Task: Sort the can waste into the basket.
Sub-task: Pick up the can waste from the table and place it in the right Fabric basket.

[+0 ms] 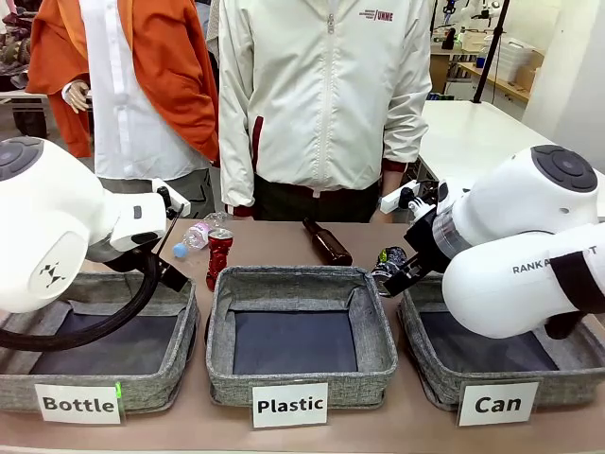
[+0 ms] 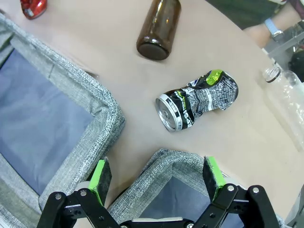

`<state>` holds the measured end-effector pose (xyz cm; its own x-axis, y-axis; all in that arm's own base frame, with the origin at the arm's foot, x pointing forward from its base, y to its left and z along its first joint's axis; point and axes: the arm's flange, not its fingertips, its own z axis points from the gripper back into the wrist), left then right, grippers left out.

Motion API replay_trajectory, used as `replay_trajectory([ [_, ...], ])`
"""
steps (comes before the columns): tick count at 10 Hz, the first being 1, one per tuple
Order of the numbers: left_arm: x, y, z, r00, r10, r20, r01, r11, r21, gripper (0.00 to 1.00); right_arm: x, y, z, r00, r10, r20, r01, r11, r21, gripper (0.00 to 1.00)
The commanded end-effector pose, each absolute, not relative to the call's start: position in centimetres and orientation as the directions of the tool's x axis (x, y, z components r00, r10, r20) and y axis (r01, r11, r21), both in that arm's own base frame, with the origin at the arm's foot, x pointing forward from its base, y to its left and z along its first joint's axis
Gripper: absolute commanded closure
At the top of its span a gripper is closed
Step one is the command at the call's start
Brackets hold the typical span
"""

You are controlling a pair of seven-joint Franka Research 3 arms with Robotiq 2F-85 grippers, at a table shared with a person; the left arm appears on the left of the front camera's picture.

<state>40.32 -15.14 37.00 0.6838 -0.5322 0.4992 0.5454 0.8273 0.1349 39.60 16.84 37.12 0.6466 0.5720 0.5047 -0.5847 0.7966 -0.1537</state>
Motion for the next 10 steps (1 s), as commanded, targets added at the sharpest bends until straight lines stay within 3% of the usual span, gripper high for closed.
replay_trajectory([
  [1, 40.3, -15.1, 37.0, 0.684, -0.532, 0.499, 0.545, 0.827, 0.135, 0.0, 39.6, 16.8, 37.1, 0.647, 0.572, 0.505, -0.585, 0.797, -0.154, 0.0],
  [3, 38.2, -13.1, 42.2, 0.687, -0.53, 0.497, 0.606, 0.795, 0.01, 0.02, 38.8, 14.2, 42.7, 0.682, 0.528, 0.507, -0.632, 0.773, 0.045, 0.0],
  [5, 35.5, -9.4, 48.2, 0.839, -0.461, 0.289, 0.531, 0.809, -0.252, 0.02, 37.9, 10.8, 49.6, 0.882, 0.305, 0.359, -0.413, 0.868, 0.278, 0.0],
  [6, 34.2, -7.2, 49.9, 0.859, -0.431, 0.277, 0.506, 0.797, -0.329, 0.02, 37.4, 8.2, 52.0, 0.91, 0.264, 0.32, -0.385, 0.826, 0.413, 0.0],
  [8, 32.7, 0.9, 53.4, 0.88, -0.347, 0.324, 0.474, 0.691, -0.547, 0.02, 36.5, 2.3, 54.5, 0.932, 0.151, 0.33, -0.334, 0.711, 0.618, 0.0],
  [10, 31.2, 10.2, 55.6, 0.911, -0.077, 0.405, 0.363, 0.615, -0.7, 0.02, 35.5, -5.3, 54.4, 0.95, -0.064, 0.306, -0.203, 0.62, 0.758, 0.0],
])
